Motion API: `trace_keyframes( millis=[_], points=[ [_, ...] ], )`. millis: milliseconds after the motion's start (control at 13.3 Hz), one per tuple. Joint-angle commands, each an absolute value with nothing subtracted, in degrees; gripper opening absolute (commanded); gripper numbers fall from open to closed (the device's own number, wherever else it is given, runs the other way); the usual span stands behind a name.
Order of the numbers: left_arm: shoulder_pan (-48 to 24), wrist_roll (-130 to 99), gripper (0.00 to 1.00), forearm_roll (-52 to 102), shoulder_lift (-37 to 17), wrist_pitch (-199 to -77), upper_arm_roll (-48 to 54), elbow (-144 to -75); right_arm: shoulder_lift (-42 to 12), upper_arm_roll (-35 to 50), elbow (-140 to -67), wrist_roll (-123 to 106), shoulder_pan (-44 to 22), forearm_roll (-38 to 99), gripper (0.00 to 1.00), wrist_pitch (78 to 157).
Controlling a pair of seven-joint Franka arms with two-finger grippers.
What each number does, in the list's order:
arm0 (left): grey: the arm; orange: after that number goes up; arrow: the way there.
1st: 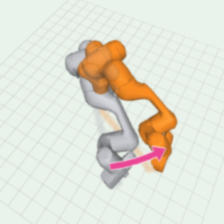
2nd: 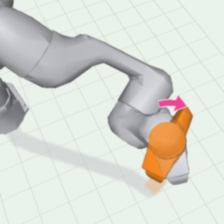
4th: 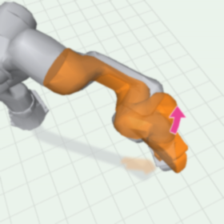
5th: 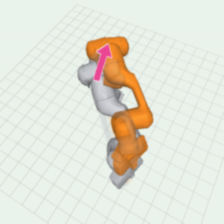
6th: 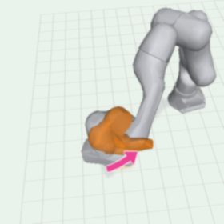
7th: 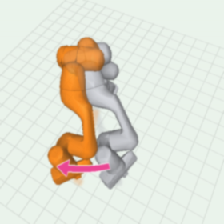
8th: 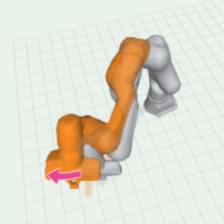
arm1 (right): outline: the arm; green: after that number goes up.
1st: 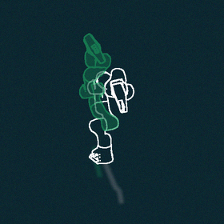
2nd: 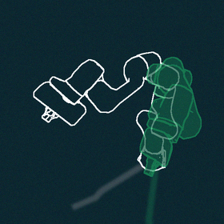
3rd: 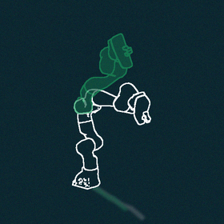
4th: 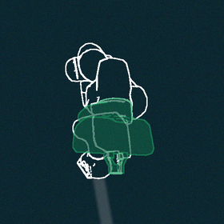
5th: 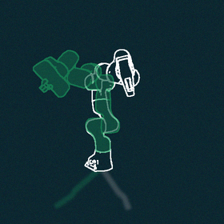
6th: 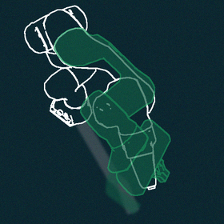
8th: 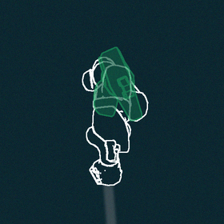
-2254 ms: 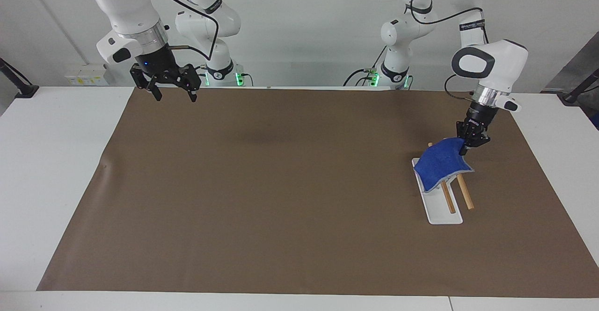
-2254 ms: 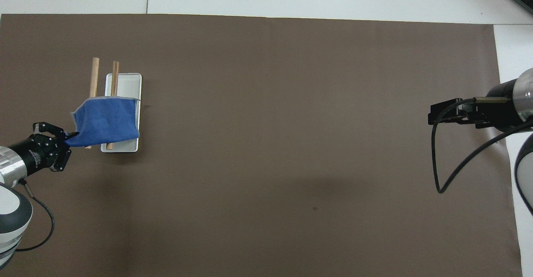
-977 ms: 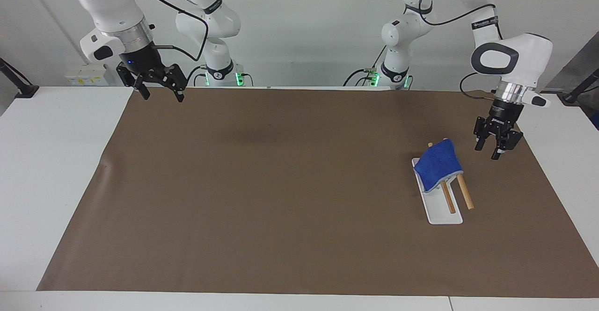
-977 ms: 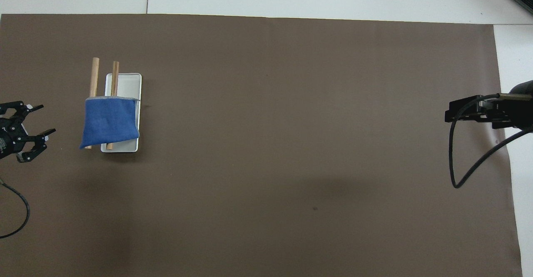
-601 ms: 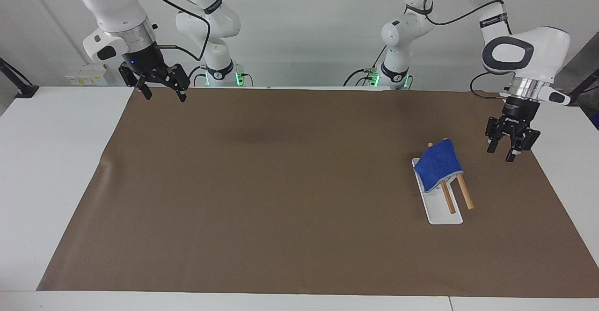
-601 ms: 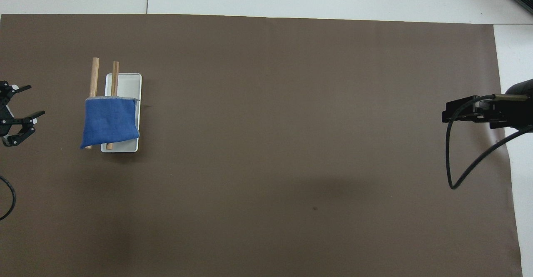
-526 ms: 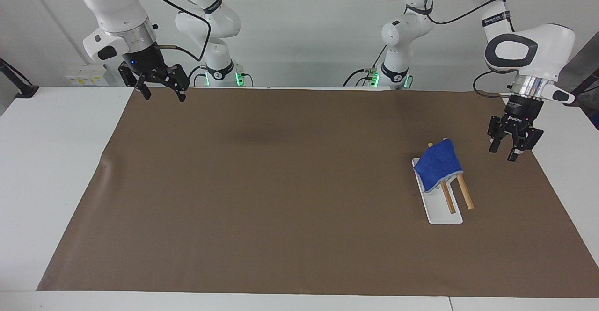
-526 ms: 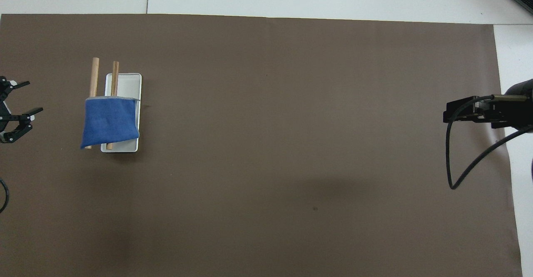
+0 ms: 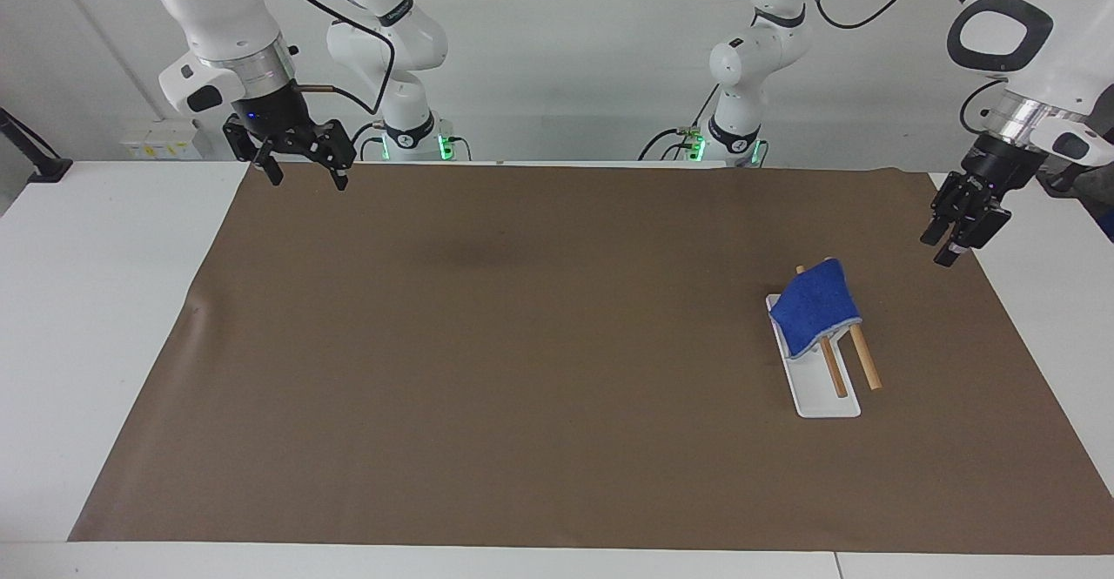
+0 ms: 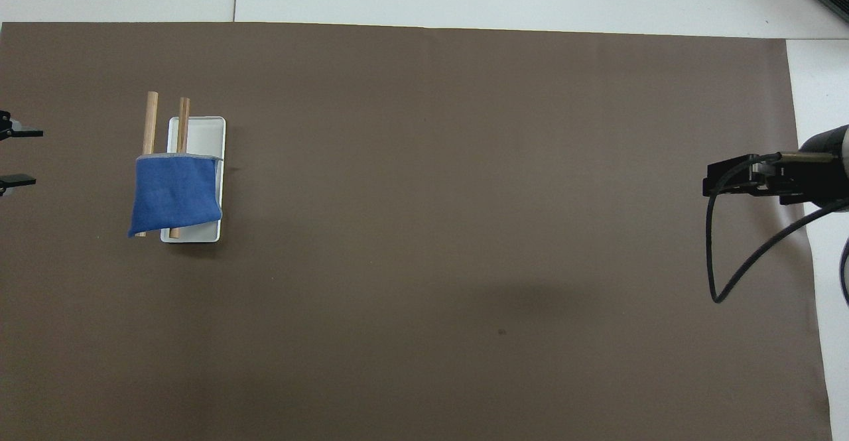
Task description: Right arm passes towel to left arm to hang
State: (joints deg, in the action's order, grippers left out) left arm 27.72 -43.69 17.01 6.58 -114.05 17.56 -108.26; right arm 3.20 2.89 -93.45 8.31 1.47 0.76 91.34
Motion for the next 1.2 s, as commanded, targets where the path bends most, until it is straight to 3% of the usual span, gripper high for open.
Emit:
trace_keyframes(
  millis=[0, 301, 676, 826, 1127],
  points=[
    [19.98, -33.72, 0.70, 6.46, 5.71, -104.45, 17.40, -103.19, 4.04, 3.43, -94.22, 7.82, 2.90, 0.79, 1.00, 90.70],
    [15.56, -16.58, 0.70, 0.89, 5.71, -97.04, 17.40, -100.73, 4.04, 3.43, -94.22, 7.73, 2.81, 0.79, 1.00, 90.70],
    [16.96, 1.49, 0.70, 0.09, 6.24, -95.18, 16.79, -101.77, 3.96, 3.43, -94.22, 7.73, 2.81, 0.79, 1.00, 90.70],
    [16.96, 1.41, 0.76, 0.17, 6.33, -95.45, 16.79, -102.04, 4.04, 3.43, -94.22, 7.73, 2.90, 0.79, 1.00, 90.70],
    [16.09, 1.23, 1.00, 0.61, 6.94, -95.01, 16.96, -103.44, 4.04, 3.43, -94.22, 7.73, 2.81, 0.79, 1.00, 90.70]
  ],
)
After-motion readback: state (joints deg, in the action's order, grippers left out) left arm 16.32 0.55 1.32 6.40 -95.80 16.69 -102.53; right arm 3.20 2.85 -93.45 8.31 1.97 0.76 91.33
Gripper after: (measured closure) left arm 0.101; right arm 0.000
